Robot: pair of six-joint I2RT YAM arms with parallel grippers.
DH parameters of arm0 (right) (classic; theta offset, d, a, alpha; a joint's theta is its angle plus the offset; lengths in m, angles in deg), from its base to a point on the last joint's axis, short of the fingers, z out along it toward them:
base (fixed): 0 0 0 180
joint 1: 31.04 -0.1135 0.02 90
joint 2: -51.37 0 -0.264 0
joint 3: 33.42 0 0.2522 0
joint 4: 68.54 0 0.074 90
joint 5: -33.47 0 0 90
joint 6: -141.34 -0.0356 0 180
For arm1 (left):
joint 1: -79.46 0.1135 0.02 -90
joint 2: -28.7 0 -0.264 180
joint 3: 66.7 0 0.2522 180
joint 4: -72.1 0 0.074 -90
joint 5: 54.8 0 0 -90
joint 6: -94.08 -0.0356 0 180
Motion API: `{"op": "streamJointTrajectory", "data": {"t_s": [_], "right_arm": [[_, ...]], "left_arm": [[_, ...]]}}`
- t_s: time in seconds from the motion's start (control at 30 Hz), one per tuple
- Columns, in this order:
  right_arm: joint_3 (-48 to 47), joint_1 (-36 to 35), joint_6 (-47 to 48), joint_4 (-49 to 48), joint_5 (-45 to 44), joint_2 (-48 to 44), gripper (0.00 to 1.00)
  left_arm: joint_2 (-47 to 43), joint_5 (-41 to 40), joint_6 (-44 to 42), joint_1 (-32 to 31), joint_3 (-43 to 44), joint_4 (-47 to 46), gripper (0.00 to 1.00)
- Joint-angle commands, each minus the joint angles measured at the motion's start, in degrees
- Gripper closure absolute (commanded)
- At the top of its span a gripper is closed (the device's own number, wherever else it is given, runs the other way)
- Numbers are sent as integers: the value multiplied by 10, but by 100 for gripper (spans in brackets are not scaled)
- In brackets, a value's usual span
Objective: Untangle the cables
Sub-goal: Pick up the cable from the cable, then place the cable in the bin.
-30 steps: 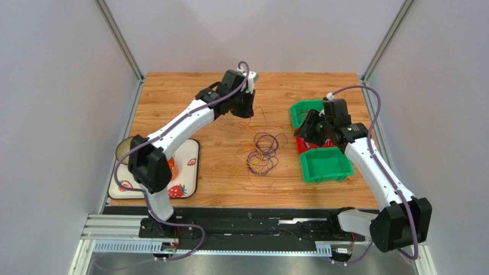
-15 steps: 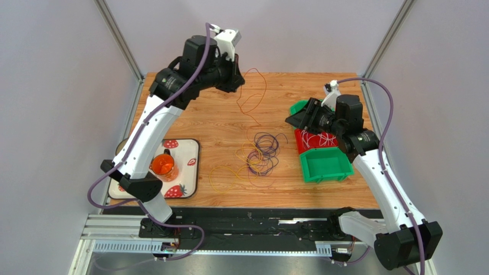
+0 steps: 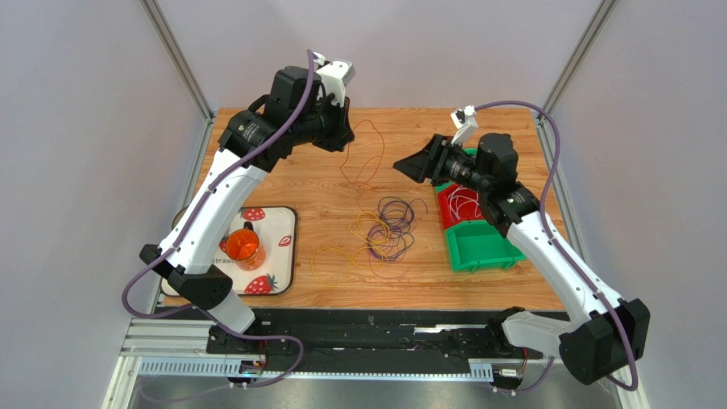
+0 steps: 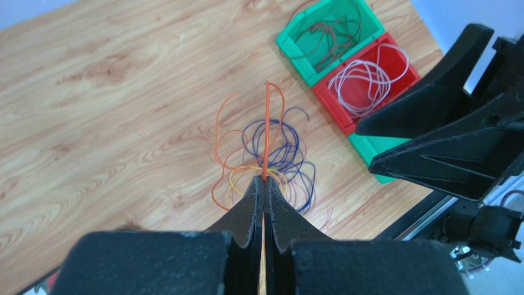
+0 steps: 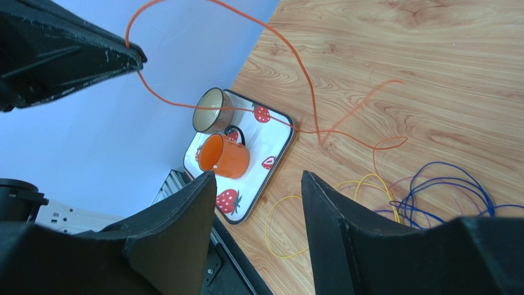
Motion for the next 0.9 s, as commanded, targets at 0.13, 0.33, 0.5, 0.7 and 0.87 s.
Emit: {"op": "streamJointTrajectory", "data": {"t_s": [0.13,0.33,0.5,0.7,0.87], "right_arm": [[-55,-64,-3,-25,-72,77,44],[-50,-122,59,-14,-104,104,46],[4,-129,99,-49,-91,106,49],[135,-129,107,-125,-168,1,49],[175,-129,103,-128,-222,-43,48]], "left_arm": [[-54,-16,-11,2,-53,-49,100],[-56,0,4,18,-69,-54,100],[-67,46,39,60,-87,-61,100],[-90,143,78,120,-115,-85,100],[-105,163,77,131,-113,-87,100]]}}
